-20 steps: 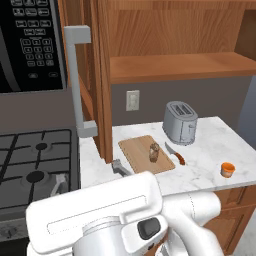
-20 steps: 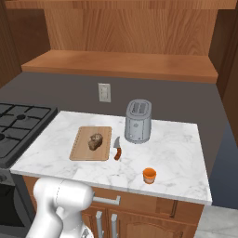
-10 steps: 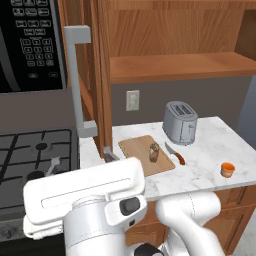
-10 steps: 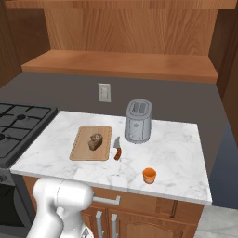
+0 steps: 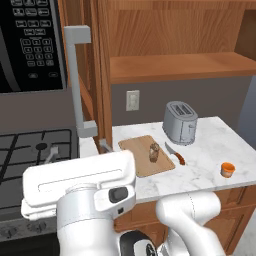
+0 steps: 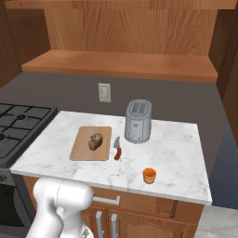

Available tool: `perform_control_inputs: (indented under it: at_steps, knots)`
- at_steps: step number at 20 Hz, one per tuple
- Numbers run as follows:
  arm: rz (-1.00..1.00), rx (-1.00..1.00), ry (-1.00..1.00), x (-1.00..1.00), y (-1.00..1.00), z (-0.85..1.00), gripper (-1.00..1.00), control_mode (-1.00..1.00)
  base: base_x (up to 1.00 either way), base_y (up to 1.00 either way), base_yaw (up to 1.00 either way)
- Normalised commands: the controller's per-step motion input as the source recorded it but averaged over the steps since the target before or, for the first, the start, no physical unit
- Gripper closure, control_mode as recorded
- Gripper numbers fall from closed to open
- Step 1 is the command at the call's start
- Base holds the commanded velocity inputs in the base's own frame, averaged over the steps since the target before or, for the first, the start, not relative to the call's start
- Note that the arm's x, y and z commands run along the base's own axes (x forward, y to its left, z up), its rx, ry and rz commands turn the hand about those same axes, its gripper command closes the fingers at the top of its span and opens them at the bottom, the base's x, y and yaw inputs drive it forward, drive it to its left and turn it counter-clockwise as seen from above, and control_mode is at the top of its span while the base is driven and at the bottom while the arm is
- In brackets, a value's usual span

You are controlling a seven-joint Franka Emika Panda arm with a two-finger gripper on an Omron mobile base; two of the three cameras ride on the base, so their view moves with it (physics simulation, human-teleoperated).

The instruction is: Pick the bread, place it on the cutting board, pick the jam, place it on the counter, and close the cabinet.

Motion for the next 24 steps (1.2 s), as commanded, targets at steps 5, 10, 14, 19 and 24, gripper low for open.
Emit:
perform_control_inputs:
  at_steps: [5,10,14,19,24]
  knots:
    - [-0.07,0.00,-0.01,0.17,0.02,0.00,-1.00,-1.00,0.00,0.00,0.00]
    - [-0.08,0.00,-0.01,0.18,0.00,-0.01,-1.00,-1.00,0.00,0.00,0.00]
    - [-0.08,0.00,-0.03,0.18,0.00,0.00,-1.00,-1.00,0.00,0.00,0.00]
    - [-0.07,0.00,-0.02,0.24,0.00,-0.01,-1.00,-1.00,0.00,0.00,0.00]
    - [-0.05,0.00,-0.02,0.21,0.00,0.00,-1.00,-1.00,0.00,0.00,0.00]
